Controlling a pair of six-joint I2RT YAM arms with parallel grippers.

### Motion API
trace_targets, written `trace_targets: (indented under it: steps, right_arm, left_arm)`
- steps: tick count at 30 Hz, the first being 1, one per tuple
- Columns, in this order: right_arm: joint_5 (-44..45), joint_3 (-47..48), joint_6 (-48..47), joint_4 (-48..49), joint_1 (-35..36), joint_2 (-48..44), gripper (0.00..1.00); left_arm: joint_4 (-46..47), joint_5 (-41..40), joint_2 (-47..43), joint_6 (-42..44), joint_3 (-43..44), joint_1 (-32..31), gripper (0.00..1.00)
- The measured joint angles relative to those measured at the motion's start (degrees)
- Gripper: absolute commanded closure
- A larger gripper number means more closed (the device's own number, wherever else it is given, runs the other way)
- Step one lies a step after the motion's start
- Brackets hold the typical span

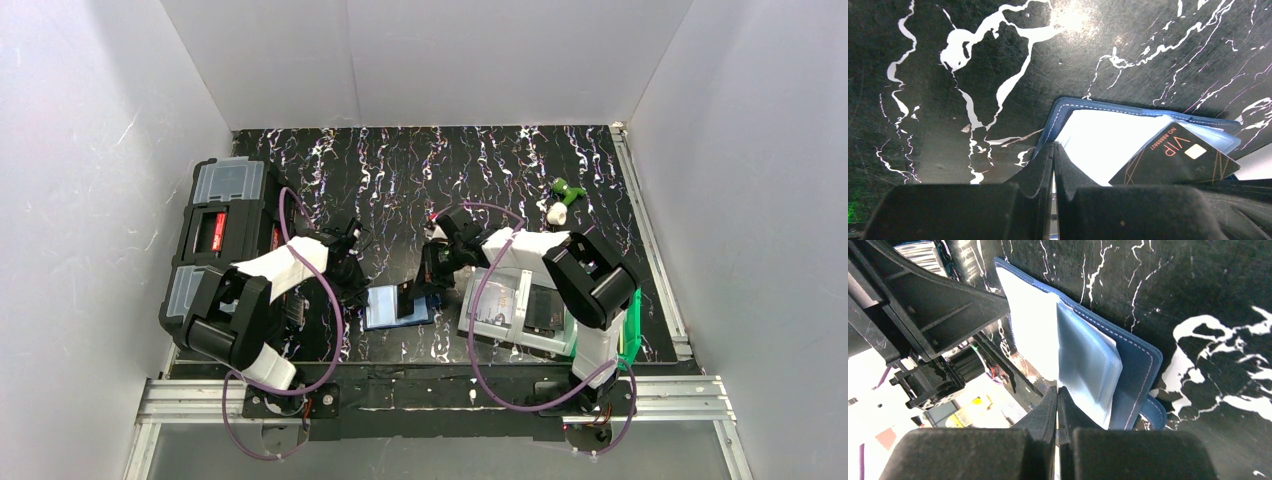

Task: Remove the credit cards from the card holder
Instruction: Remove the credit card from the card holder.

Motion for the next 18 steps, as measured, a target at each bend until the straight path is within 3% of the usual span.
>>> trace_targets:
  steps: [9,15,18]
  right_arm:
    - [1.96,1.14,-2.37,-5.21,-0.04,-3.10,0.99]
    - [3.19,3.36,-3.95,-8.35,-0.19,-6.80,0.99]
    - [3.70,4.18,-4.52,-9.90,-0.43,-9.27,0.99]
  left_arm:
    - [-2.95,-3.46,-0.15,3.31,1.43,-0.15,0.99]
    - [-7.15,-6.15,-3.11,6.22,5.32,-0.08,0.74]
    - [-8.98,-6.53,-5.58,7.94,9.05,-0.07,0.49]
